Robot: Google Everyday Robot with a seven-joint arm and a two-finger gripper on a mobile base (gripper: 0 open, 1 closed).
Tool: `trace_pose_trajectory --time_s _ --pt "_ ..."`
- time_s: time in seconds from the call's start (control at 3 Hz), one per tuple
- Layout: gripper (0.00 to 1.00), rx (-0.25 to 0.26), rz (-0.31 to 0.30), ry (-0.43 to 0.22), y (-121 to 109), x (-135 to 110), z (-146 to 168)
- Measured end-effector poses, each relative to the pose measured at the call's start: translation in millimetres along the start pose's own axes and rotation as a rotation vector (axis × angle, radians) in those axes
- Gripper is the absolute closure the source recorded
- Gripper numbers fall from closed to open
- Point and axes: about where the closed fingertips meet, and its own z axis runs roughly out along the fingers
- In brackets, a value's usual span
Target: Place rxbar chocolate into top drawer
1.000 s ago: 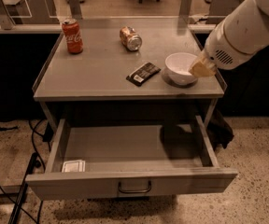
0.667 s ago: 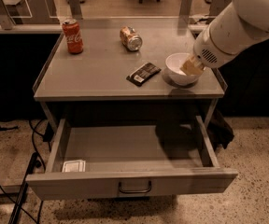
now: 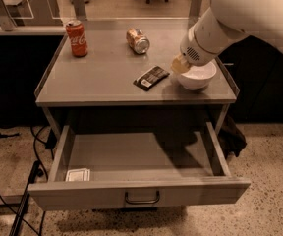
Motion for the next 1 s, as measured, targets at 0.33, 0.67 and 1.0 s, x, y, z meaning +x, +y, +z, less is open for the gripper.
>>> trace_pose_trajectory --time_s 0.33,0.67,1.0 --pt "1.00 -0.019 0.009 -0.010 1.2 -18.9 19.4" --pt "1.00 -0.037 0.014 -0.010 2.0 -30.7 40.2" --pt "1.00 -0.065 0.022 0.002 2.8 -35.9 61.4"
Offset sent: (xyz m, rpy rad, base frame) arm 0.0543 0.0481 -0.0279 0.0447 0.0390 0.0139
